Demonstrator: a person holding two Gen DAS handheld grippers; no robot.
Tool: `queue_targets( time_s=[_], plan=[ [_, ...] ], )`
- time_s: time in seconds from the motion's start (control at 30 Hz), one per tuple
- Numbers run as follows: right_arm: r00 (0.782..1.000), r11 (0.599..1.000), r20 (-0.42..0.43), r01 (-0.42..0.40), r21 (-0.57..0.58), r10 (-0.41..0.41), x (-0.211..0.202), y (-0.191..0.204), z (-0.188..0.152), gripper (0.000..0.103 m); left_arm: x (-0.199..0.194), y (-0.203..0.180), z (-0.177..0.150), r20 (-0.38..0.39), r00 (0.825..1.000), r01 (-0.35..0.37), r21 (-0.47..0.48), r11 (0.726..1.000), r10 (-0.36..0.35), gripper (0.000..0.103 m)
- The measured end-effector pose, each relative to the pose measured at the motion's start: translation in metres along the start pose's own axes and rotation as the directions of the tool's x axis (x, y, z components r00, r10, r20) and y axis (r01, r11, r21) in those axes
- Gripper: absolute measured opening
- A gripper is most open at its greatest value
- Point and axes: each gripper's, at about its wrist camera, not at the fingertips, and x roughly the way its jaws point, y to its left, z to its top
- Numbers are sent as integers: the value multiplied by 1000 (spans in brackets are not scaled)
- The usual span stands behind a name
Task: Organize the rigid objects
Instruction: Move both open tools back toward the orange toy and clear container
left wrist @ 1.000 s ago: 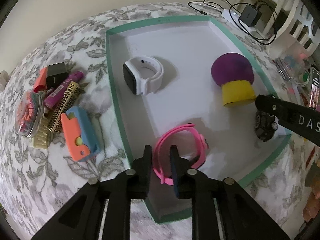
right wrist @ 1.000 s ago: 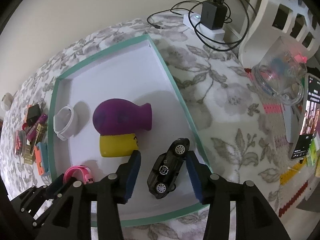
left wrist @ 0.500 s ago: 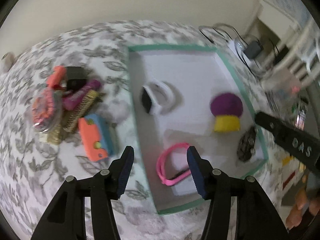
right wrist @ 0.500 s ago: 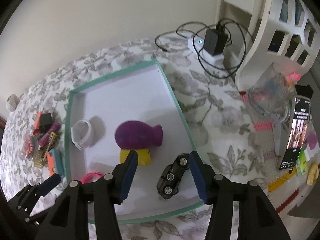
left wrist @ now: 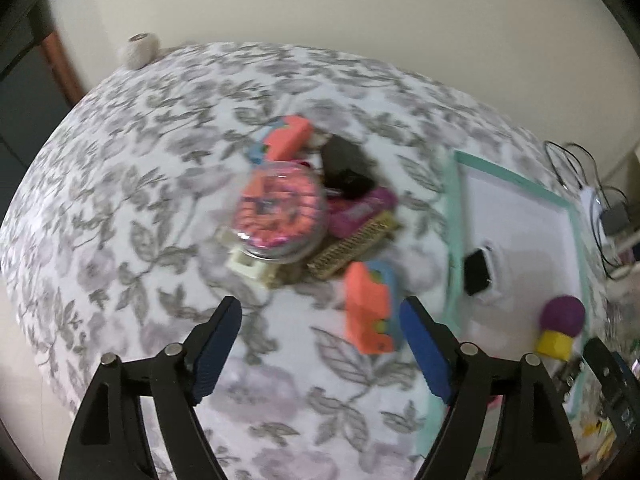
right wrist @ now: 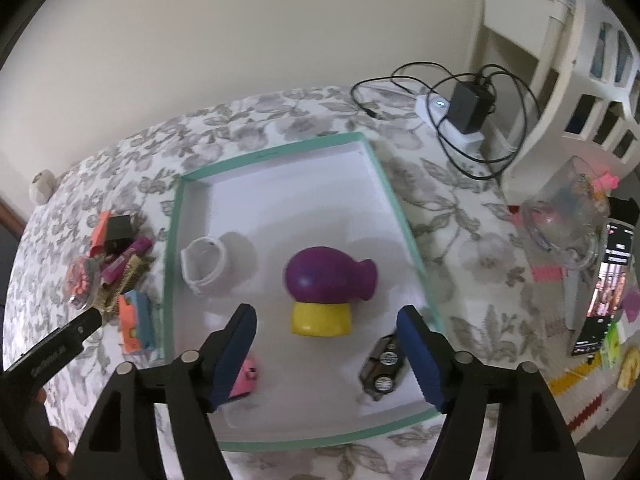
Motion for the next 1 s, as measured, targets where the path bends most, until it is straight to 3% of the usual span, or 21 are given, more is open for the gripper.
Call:
queue_targets(
  time_s=[0.13, 0.23, 0.33, 0.5, 0.7, 1.0],
  plan=[
    [1000, 999, 6, 2, -34, -2, 1, 10, -1, 89, 0, 16, 7, 1, 1000, 7, -57, 998, -7, 92],
    [1000, 998, 7, -8, -54, 8, 2, 16, -2, 90, 0, 28, 10, -5, 1000, 29, -113, 993, -29, 92],
    [1000, 998, 11, -4, -66, 5, 4, 20, -3, 103, 1, 41, 13, -12, 999, 33, -161, 986, -36, 95],
    [1000, 995, 14, -21, -93, 22, 5, 32, -3, 103, 11, 69, 21, -35, 998, 42, -240, 970, -52, 95],
    [999, 991, 28, -35, -128, 39, 5, 59, 3, 103, 13, 103, 34, -5, 1000, 27, -304, 952, -30, 95],
    [994, 969, 15, -105, -224, 111, 14, 131, 11, 103, 38, 134, 39, -90, 991, 59, -385, 921, -100, 95]
  ],
)
